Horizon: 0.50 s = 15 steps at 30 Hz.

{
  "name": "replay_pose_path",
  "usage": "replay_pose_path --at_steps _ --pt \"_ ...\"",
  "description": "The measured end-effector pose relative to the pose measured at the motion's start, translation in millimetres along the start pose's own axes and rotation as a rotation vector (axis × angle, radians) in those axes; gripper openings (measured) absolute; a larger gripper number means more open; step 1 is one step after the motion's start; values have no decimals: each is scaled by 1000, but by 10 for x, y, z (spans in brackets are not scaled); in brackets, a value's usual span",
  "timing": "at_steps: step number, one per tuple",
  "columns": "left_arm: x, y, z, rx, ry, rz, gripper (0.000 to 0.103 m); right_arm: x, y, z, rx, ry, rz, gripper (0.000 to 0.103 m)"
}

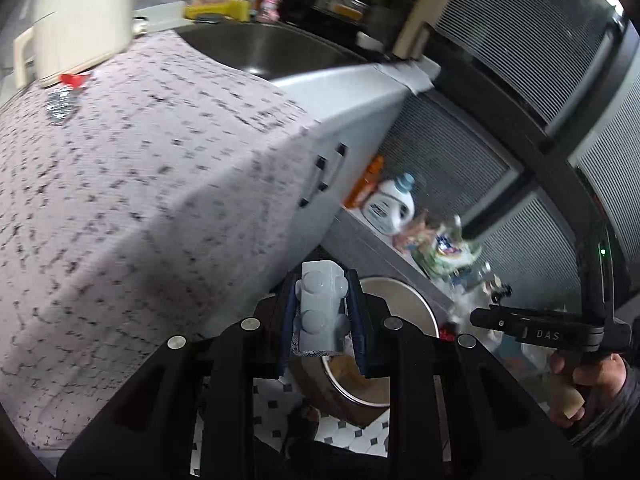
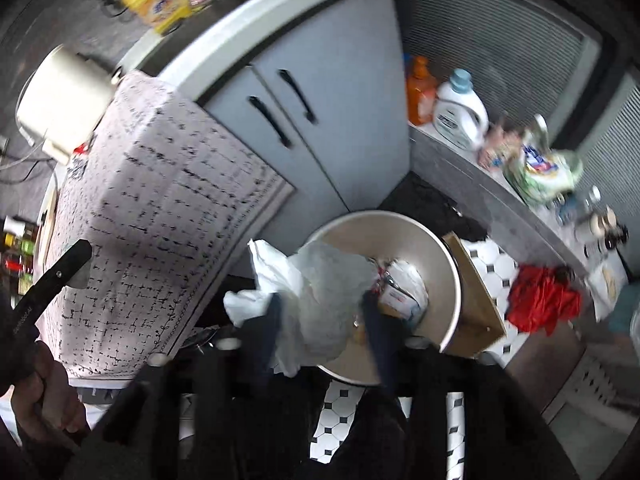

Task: Collect trash
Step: 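Carry the block and tissue in both tools over the white bin, then open both tools to drop the tissue and block into the bin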

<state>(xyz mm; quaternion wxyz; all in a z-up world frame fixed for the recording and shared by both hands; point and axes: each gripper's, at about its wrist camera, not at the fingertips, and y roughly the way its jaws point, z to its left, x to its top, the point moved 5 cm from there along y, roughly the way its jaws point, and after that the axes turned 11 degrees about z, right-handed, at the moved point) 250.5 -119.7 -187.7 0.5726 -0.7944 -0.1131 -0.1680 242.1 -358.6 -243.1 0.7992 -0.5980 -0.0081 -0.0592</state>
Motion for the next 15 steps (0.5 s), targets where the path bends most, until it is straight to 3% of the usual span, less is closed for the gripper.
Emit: replay_pose_path --at_steps 4,15 --pt "-3 103 -211 -26 50 28 24 -101 -31 -209 17 55 4 55" --pt "37 399 -865 -106 186 93 25 -286 -483 -772 -25 185 -106 65"
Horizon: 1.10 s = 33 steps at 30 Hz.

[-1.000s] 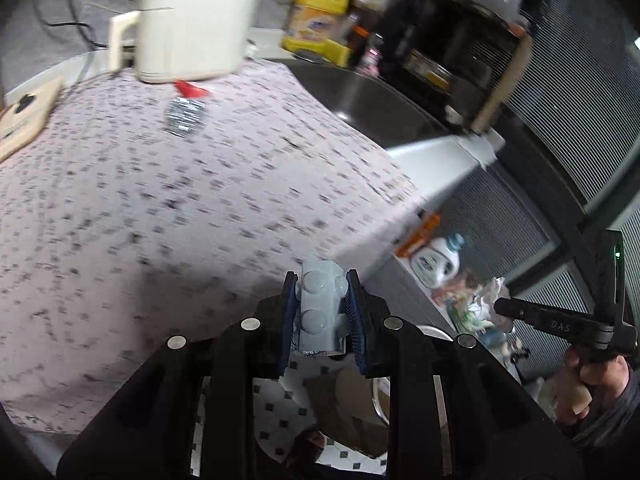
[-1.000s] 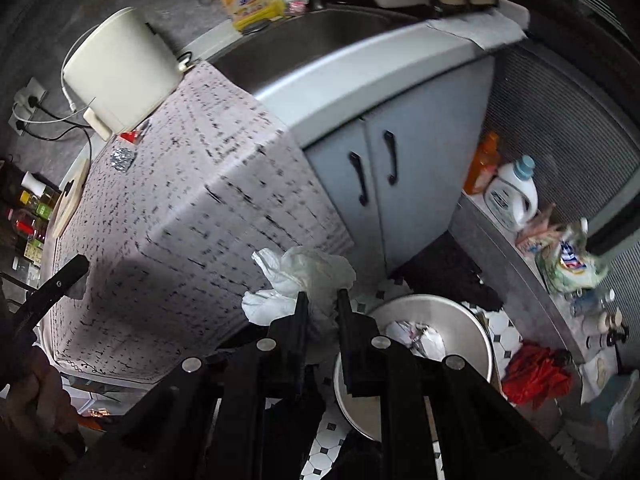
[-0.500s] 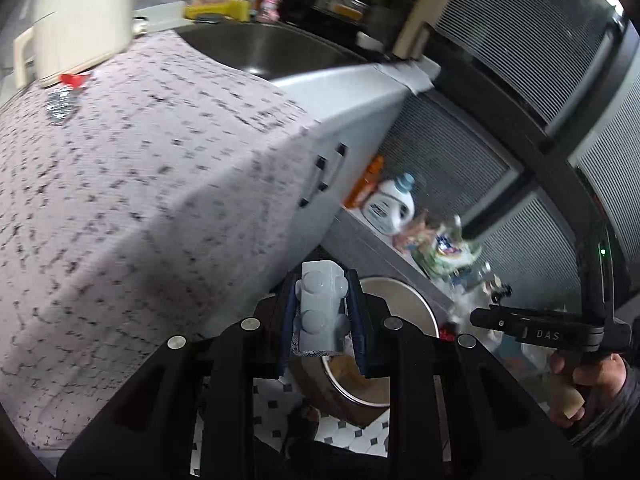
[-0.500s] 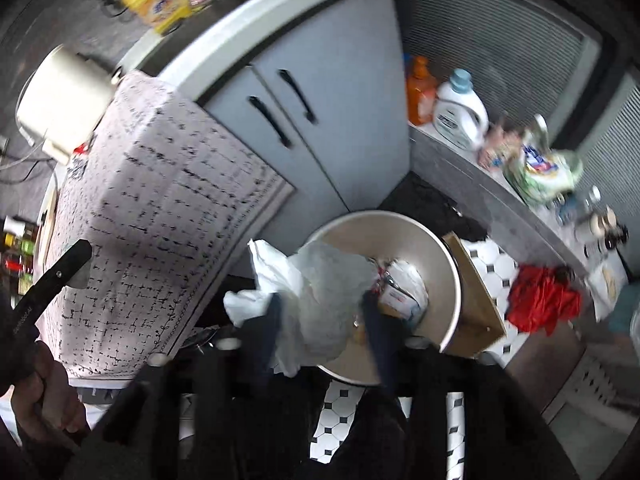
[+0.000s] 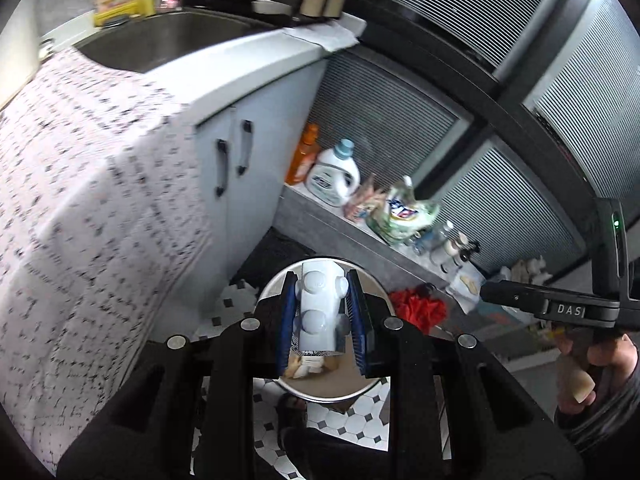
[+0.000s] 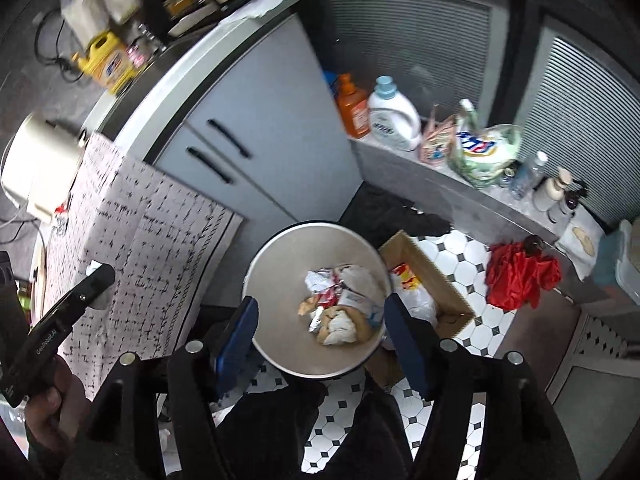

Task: Collect trash
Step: 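Open both tools to drop the tissue and block into the bin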

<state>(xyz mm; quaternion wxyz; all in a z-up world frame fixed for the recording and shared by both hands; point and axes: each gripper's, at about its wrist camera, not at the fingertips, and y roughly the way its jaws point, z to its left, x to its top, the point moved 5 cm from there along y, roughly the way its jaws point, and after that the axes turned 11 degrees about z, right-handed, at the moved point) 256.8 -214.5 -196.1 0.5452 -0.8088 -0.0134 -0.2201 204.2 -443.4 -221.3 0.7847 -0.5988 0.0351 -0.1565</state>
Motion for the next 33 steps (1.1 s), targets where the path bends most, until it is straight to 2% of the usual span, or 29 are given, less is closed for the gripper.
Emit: replay_pose_path --at_steps 10,11,15,17,24,29,33 --pt "61 366 -425 -61 91 82 25 -146 -274 -446 -27 89 -50 68" --pt "73 395 -462 -59 98 86 28 -160 -295 -491 -30 100 -53 68" --pt "125 389 -516 -69 102 76 59 -184 -342 -616 -32 135 -66 69" --pt "148 364 -517 -68 106 66 67 -190 -342 -630 -30 136 -67 69" --pt "203 169 -331 -29 54 20 81 -109 -301 -461 -11 91 -69 74" --pt "187 -86 -86 20 0 -34 93 5 -254 -140 13 15 -68 83" --pt "151 -351 197 65 -67 -83 95 124 -242 176 31 -49 -74 87"
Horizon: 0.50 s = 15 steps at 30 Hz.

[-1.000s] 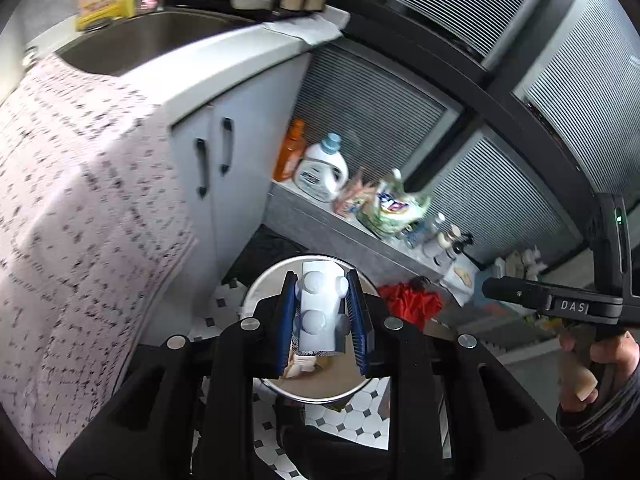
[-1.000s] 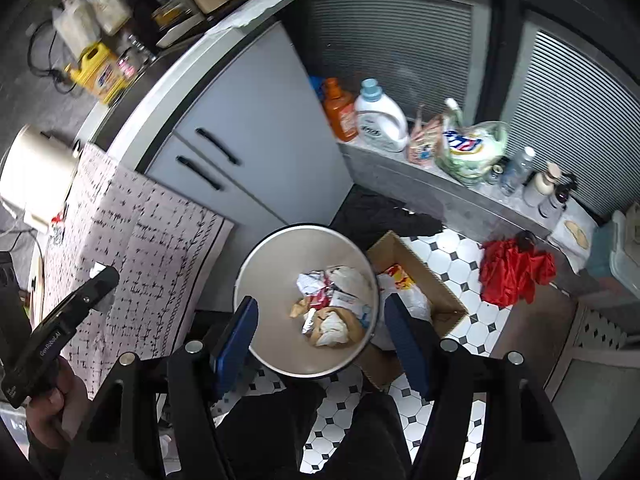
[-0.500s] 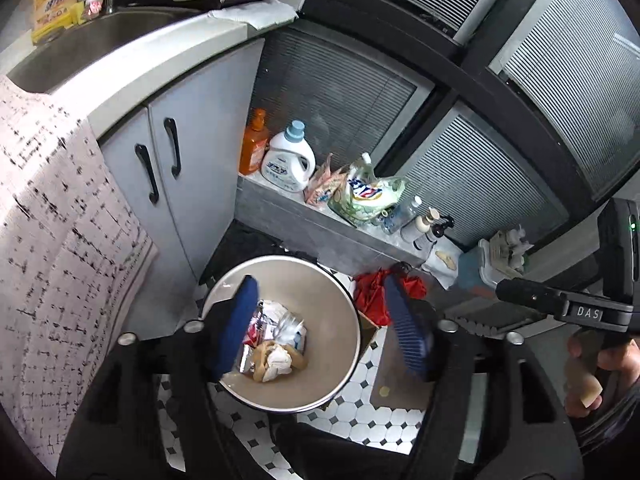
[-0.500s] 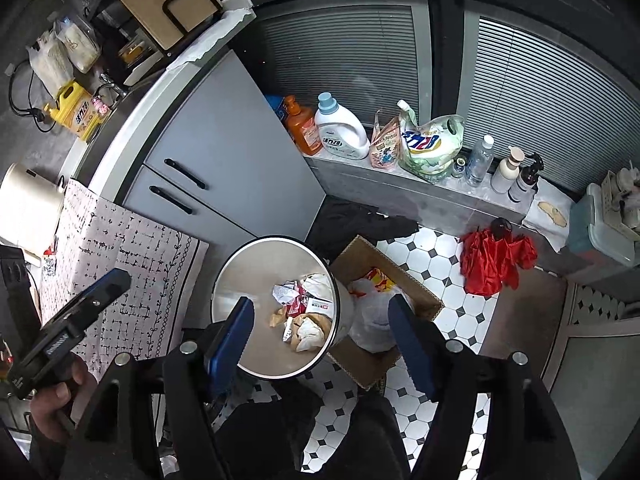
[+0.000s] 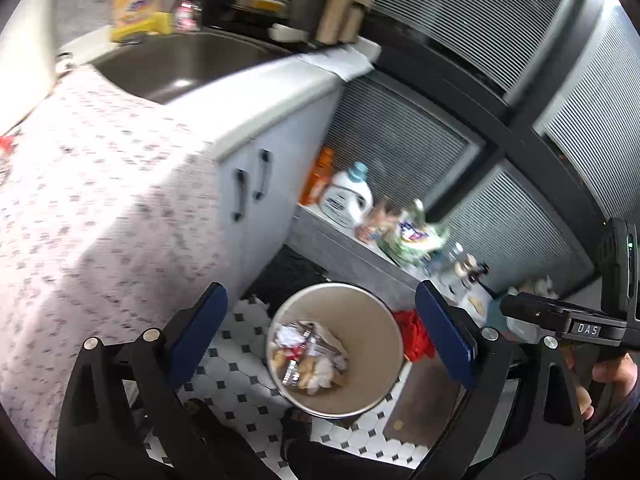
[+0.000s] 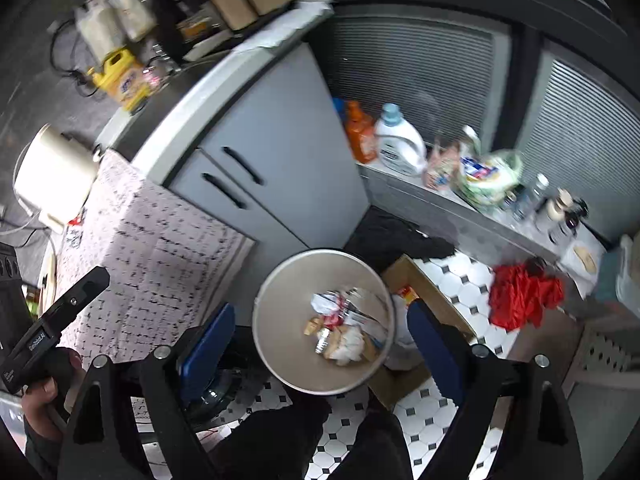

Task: Collect trash
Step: 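Move both tools back up to the counter toward the foil and wrapper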

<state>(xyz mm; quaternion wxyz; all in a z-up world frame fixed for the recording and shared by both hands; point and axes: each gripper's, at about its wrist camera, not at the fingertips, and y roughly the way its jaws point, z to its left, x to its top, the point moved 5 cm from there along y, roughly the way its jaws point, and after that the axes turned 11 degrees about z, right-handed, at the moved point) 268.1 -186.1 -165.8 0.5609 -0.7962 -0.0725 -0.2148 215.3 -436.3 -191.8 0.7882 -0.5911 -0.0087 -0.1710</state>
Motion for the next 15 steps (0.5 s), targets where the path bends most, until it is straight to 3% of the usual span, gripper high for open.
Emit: replay_pose_path --at_steps 9,15 --pt "-44 -514 822 85 -153 -95 97 322 18 857 83 -121 -55 91" --pt "-122 -862 1457 140 -253 -150 97 533 21 1660 104 -243 -93 93"
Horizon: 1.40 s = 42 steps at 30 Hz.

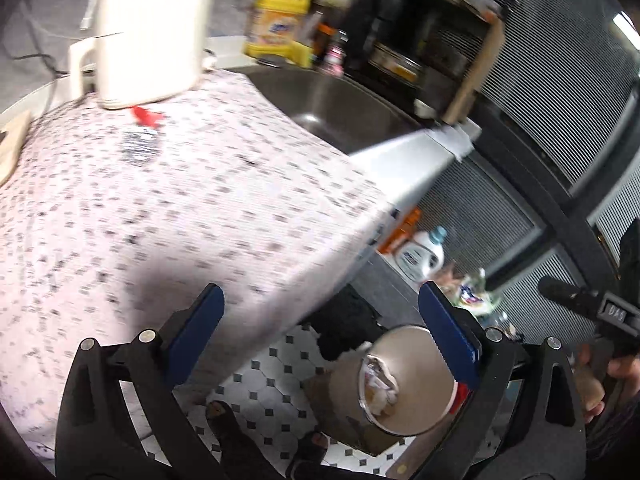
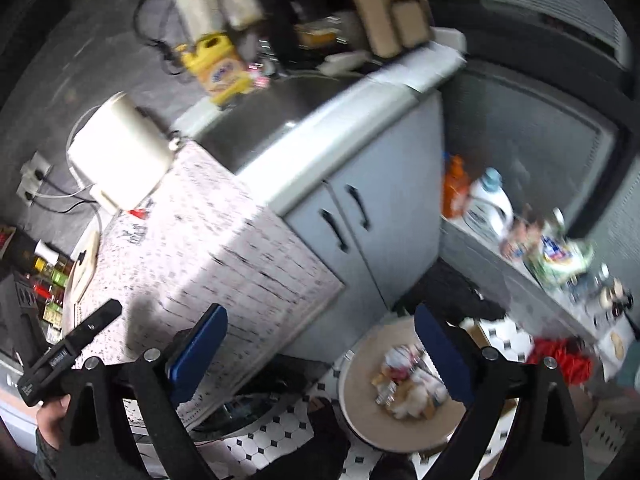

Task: Collect trash
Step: 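Move both tools back up to the counter toward the foil and wrapper, then close the left tool on the crumpled foil ball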

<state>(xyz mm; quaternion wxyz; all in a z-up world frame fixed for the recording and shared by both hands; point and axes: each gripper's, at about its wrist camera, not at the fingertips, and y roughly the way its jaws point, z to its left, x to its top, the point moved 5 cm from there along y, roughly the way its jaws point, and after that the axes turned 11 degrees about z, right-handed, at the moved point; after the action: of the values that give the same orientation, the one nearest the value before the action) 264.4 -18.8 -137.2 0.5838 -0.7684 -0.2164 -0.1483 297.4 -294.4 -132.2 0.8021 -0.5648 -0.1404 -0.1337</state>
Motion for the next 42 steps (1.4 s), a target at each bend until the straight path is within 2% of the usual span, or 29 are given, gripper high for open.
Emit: replay_pose_path --at_steps 4,10,15,22,29,40,41,42 --pt "109 -152 399 26 -56 -35 97 198 95 443 11 -63 1 93" --pt "267 -269 911 58 -104 -64 96 305 273 1001 22 -136 17 94" --pt "405 -235 1232 60 -142 -76 96 293 436 1290 26 -153 40 95" --pt "701 -79 1535 41 -134 -89 96 312 670 1567 -1 -141 37 95" --pt "1019 166 1746 9 -122 -79 87 407 813 1684 -50 -120 35 95" --pt "1346 661 1898 -25 -79 -13 76 534 930 1784 -108 -40 10 95" --pt "1366 714 1902 -25 -70 -5 74 533 934 1795 -110 -35 8 95" --pt "1377 783 1913 -22 -59 16 59 540 950 1808 -112 -26 6 95"
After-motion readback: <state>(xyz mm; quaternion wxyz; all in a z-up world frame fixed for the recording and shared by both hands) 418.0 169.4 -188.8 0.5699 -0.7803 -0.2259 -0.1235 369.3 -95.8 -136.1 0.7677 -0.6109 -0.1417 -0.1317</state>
